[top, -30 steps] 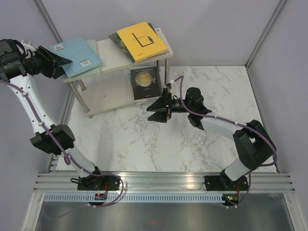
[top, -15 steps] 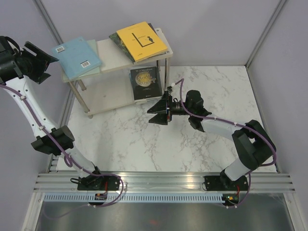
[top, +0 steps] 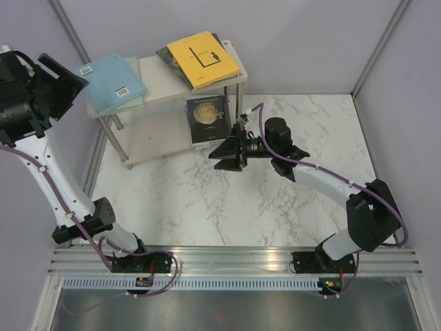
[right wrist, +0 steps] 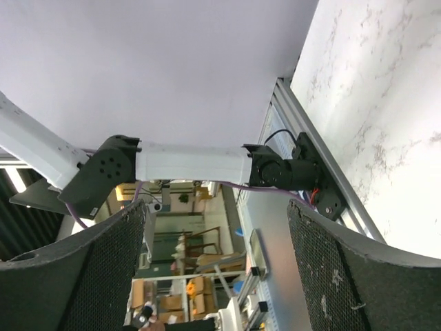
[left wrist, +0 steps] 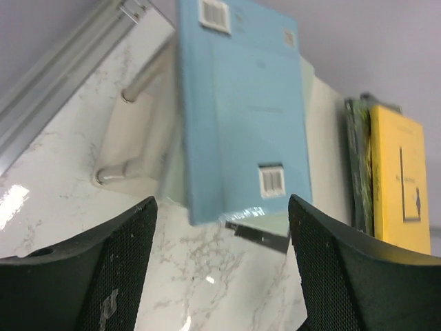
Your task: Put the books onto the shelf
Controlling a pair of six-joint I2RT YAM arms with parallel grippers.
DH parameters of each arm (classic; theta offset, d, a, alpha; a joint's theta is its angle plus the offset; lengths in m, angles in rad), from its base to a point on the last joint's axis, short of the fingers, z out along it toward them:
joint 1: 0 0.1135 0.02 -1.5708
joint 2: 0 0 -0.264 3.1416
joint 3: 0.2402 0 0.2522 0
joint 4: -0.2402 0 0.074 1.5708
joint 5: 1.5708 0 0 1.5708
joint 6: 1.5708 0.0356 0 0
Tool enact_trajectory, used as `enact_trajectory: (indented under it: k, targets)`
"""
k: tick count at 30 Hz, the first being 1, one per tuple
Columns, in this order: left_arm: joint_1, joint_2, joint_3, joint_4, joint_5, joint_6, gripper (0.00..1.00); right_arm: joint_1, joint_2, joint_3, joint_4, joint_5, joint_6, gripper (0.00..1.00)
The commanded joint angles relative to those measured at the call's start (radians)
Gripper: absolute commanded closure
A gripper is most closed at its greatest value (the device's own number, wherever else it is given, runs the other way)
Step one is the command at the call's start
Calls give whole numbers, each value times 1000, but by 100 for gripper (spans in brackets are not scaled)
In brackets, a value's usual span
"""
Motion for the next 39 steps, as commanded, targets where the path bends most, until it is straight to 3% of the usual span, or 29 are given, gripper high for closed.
enact_trajectory:
  k: [1, 3, 5, 6, 7, 9, 11, 14, 16, 19, 20, 23, 24, 31, 33, 37, 39]
  targets:
    - [-188, -63, -56, -44, -63, 43, 21, -2, -95, 104, -160, 57, -169, 13]
    - [-359, -148, -210, -30, -169, 29, 21, -2, -127, 116, -209, 74, -195, 13]
    - [-441, -263, -400, 75, -199, -13, 21, -3, -147, 135, -279, 97, -252, 13]
    - [-484, -394, -608, 129, -205, -30, 22, -2, -169, 141, -307, 108, -273, 13]
    - [-515, -456, -711, 240, -191, -35, 22, -3, -178, 147, -332, 126, -295, 13]
    - [-549, -569, -956, 352, -162, -8, 23, -2, -207, 153, -411, 152, -367, 13]
    - [-566, -672, -1082, 447, -177, 38, 23, -2, -223, 181, -523, 210, -446, 13]
    - [-583, -750, -1304, 552, -257, 86, 21, -2, -253, 193, -615, 291, -493, 13]
    - [-590, -819, -1508, 644, -392, 97, 19, 0, -279, 196, -657, 322, -517, 13]
    - [-603, -915, -1835, 960, -531, 144, 11, 15, -316, 196, -715, 399, -558, 13]
    - [-603, -989, -1995, 1181, -547, 188, 2, 18, -336, 194, -729, 434, -569, 13]
    - [-603, -1043, -2239, 1494, -505, 307, 0, 32, -390, 173, -767, 494, -603, 12]
    - [-603, -1025, -2281, 1635, -483, 340, 0, 34, -405, 152, -769, 516, -608, 12]
    - [-600, -674, -2363, 2021, -588, 378, 0, 44, -465, 99, -803, 565, -566, 12]
    - [-594, -535, -2287, 2000, -608, 371, 0, 46, -486, 92, -810, 585, -562, 12]
    - [-584, -384, -2248, 2171, -599, 373, 0, 49, -525, 86, -852, 645, -579, 12]
    - [-574, -336, -2162, 2080, -548, 380, 0, 47, -545, 73, -869, 669, -591, 11]
